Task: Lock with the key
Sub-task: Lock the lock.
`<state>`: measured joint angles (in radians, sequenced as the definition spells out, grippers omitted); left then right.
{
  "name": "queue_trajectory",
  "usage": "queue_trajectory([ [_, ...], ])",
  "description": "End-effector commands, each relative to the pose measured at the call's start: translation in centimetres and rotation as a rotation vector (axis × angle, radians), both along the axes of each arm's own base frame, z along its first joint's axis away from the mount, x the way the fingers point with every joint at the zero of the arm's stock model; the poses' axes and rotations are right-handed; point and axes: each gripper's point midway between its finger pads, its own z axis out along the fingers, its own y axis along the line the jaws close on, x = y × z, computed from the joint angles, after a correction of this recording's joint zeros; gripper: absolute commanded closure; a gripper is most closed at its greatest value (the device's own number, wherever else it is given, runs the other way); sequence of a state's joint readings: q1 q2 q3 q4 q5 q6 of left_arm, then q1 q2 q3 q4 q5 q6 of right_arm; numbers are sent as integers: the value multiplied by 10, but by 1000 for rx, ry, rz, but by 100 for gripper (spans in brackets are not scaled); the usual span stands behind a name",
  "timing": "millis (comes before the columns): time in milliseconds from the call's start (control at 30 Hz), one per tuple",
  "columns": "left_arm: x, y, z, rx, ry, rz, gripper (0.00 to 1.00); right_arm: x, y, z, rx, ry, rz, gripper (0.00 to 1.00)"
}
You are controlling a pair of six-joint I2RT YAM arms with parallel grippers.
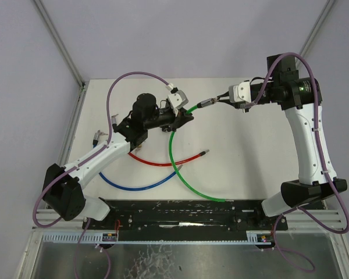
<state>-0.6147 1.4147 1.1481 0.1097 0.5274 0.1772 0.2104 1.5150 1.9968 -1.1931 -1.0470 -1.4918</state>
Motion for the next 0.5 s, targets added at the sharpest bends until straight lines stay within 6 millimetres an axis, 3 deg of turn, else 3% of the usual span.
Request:
queue_trajectory([
  [0,6,-4,33,-67,-71,16,100,-2,5,-2,-2,11,4,84],
  [267,14,1,34,-69,-87,69,100,1,5,-1,23,78,-48,94],
  [467,22,9,42,-93,-120,142,100,8,10,1,85,238,-135,96],
])
